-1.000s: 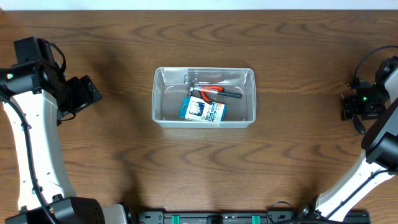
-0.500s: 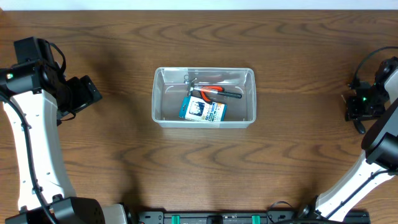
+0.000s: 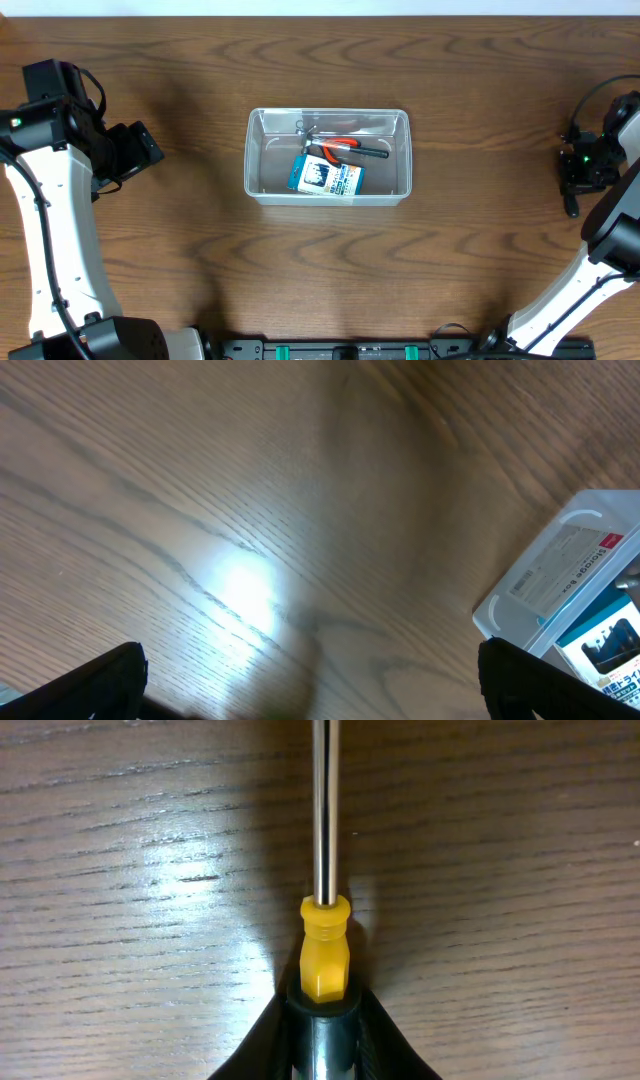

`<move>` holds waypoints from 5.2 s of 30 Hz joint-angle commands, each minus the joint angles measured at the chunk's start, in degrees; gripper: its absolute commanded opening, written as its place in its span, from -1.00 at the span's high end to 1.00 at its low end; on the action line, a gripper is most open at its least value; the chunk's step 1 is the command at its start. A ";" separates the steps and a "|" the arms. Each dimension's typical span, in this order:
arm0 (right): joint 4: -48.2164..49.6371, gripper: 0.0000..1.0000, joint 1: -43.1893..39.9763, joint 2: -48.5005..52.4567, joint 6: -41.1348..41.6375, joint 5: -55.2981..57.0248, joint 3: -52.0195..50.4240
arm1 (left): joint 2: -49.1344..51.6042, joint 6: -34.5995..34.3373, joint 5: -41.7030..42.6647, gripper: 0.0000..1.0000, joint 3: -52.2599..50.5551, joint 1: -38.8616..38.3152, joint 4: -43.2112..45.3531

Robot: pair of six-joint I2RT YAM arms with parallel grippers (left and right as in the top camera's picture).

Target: Pack container

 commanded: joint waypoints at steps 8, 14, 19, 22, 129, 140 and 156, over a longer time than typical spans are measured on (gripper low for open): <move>1.01 0.97 5.16 -0.63 1.66 -3.58 0.07 | 0.11 0.81 -2.78 -0.96 0.63 0.22 -0.02; 0.11 0.97 14.10 -8.07 1.60 -3.72 5.95 | 0.11 2.99 -4.04 -0.96 0.63 0.22 -0.02; 0.17 0.97 23.87 -14.32 0.09 -3.50 12.26 | -0.13 2.97 -6.99 -0.96 0.63 0.57 -0.35; 0.57 0.98 30.82 -17.16 -2.93 -3.52 16.31 | -0.52 2.97 -6.99 -0.96 0.63 2.03 -0.26; 19.50 -0.98 26.99 -96.17 17.70 -8.26 -56.41 | -72.37 28.46 -3.30 -0.96 -55.74 -17.44 39.47; 9.55 -0.99 26.99 -96.13 17.70 -8.24 -56.43 | -72.22 28.44 -3.30 -0.96 -55.74 -17.44 36.15; 6.47 -0.98 29.31 -101.79 17.31 -7.65 -56.43 | -72.22 28.44 -3.28 -0.96 -55.74 -17.44 20.83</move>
